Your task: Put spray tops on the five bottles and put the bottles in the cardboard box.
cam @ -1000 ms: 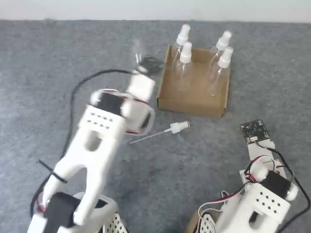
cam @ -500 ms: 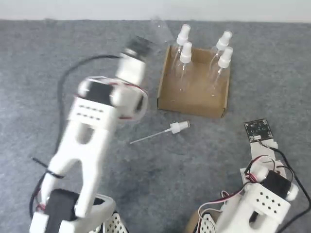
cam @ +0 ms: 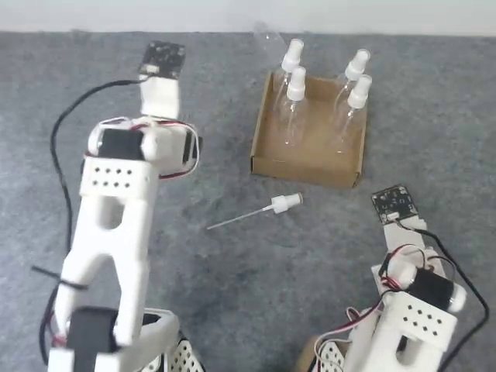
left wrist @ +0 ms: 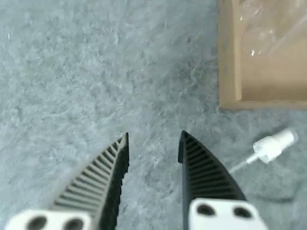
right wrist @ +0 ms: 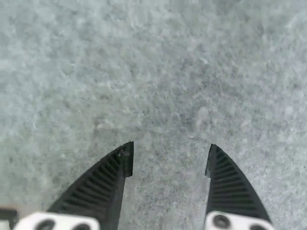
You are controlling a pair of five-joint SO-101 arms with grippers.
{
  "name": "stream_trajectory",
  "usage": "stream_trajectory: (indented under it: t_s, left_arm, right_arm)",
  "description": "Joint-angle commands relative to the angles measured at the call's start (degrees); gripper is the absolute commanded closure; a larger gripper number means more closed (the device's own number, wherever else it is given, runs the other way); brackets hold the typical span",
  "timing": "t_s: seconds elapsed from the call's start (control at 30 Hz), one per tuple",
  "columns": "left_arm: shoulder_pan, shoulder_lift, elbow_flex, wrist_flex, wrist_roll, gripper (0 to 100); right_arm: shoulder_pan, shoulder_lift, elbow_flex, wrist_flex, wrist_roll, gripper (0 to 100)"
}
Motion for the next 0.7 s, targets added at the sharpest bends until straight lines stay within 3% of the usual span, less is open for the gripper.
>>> stream_trajectory:
  t_s: [0.0,0.23,0.5,0.67]
  left_arm:
    - [-0.3,-12.2,11.9,-11.5,1.2,84]
    - [-3.6,-29.6,35.5,-27.9,1.3,84]
    - [-12.7,-46.2,54.3,-39.8,1.4,84]
    - [-13.5,-56.1,61.5,-40.4,1.4,84]
  right_arm:
    - [-2.1,-1.4,-2.8,-5.6,-7.7,80.8]
    - [-10.5,-1.4,5.7,-19.0,-15.4,98.1]
    - [-16.1,-1.4,11.5,-25.8,-19.2,98.5]
    - [-17.1,-1.4,12.0,-25.7,-19.1,98.6]
